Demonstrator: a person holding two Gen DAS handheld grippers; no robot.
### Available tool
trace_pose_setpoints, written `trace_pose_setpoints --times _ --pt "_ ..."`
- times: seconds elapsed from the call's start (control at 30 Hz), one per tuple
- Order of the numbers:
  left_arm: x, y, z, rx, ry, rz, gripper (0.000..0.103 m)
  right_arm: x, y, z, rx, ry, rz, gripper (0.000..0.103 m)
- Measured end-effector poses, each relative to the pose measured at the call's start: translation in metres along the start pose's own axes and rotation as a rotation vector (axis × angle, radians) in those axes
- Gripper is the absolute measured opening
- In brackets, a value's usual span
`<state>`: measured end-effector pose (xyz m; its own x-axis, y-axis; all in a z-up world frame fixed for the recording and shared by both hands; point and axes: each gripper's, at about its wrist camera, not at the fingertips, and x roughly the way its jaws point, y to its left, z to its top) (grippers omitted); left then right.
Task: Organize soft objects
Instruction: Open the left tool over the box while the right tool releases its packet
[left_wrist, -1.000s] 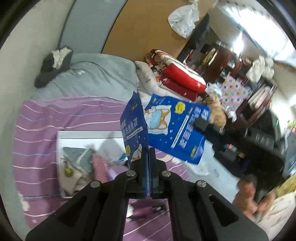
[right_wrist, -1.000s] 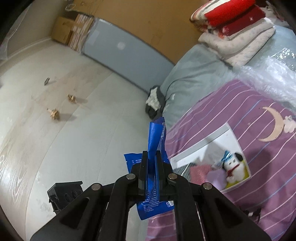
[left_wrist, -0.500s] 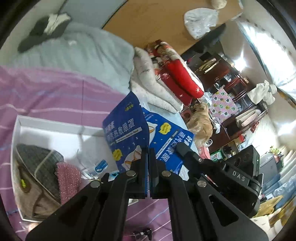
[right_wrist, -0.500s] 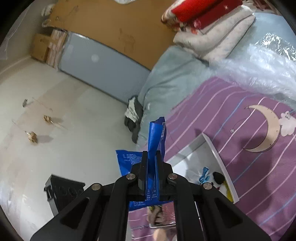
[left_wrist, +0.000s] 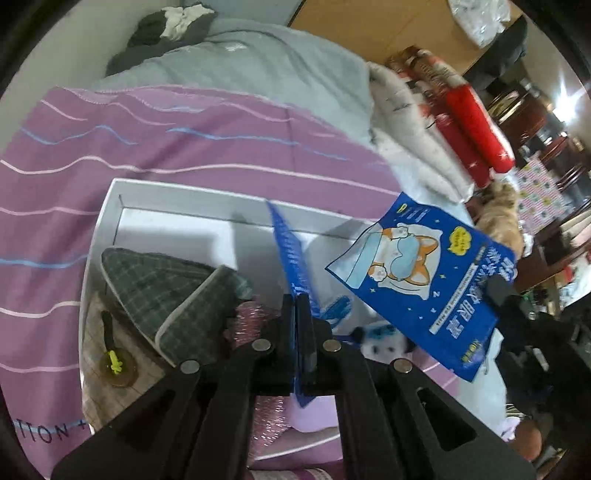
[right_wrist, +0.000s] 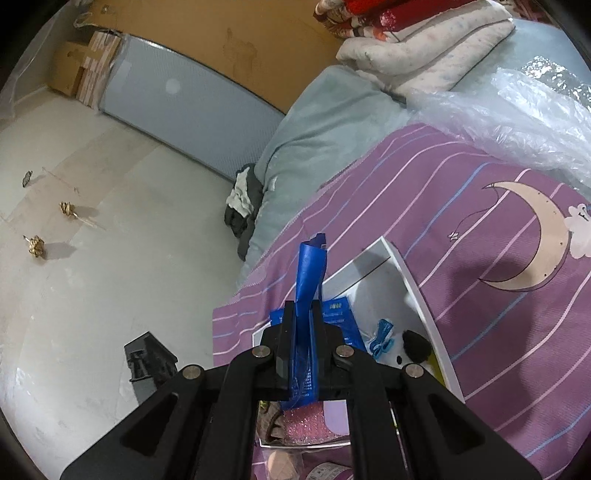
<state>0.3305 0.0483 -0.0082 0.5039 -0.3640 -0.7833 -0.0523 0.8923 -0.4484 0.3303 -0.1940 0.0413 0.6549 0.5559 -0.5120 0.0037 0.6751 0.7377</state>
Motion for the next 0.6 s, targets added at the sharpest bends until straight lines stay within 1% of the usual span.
trace_pose_setpoints --times 0.07,0.1,0.13,0.17,0.23,0.27,0.3,0.33,0.37,0.43,0.5,0.53,0.6 --pt "0.004 -0.001 -0.003 0.007 0.004 0.03 0.002 0.006 0.0 -0.001 -0.001 0.019 -0.006 0.004" --pt "0.005 -0.001 -0.003 0.01 0.004 0.045 0.004 0.009 -0.001 -0.002 0.004 0.028 -0.006 0.004" --pt "0.004 -0.001 -0.005 0.011 0.005 0.061 0.01 0.013 -0.003 -0.003 0.014 0.034 -0.006 0.004" --pt "0.003 -0.001 -0.006 0.01 0.009 0.062 0.013 0.015 -0.005 -0.003 0.02 0.037 -0.01 0.004" --pt "-0.006 0.0 -0.009 -0.003 0.011 0.046 0.032 0.016 -0.008 -0.005 0.032 0.035 -0.024 0.004" --pt "-0.012 0.0 -0.009 -0.015 0.0 0.042 0.036 0.017 -0.01 -0.005 0.04 0.033 -0.028 0.004" --pt "-0.017 -0.004 -0.008 -0.03 -0.02 0.047 0.04 0.017 -0.011 -0.005 0.046 0.031 -0.031 0.004" --pt "-0.03 -0.005 -0.011 -0.041 -0.055 0.071 0.043 0.018 -0.013 -0.005 0.054 0.029 -0.037 0.004" --pt "-0.039 -0.008 -0.011 -0.037 -0.083 0.1 0.046 0.018 -0.014 -0.006 0.064 0.025 -0.042 0.004" --pt "-0.056 -0.016 -0.015 -0.019 -0.134 0.151 0.055 0.019 -0.018 -0.008 0.09 0.015 -0.053 0.004" --pt "-0.074 -0.021 -0.021 -0.015 -0.187 0.19 0.059 0.022 -0.021 -0.01 0.126 0.005 -0.052 0.004" --pt "-0.083 -0.024 -0.024 -0.015 -0.211 0.206 0.063 0.024 -0.023 -0.011 0.148 0.0 -0.044 0.004" --pt "-0.094 -0.029 -0.026 -0.012 -0.243 0.236 0.067 0.028 -0.028 -0.015 0.203 -0.007 -0.023 0.004"
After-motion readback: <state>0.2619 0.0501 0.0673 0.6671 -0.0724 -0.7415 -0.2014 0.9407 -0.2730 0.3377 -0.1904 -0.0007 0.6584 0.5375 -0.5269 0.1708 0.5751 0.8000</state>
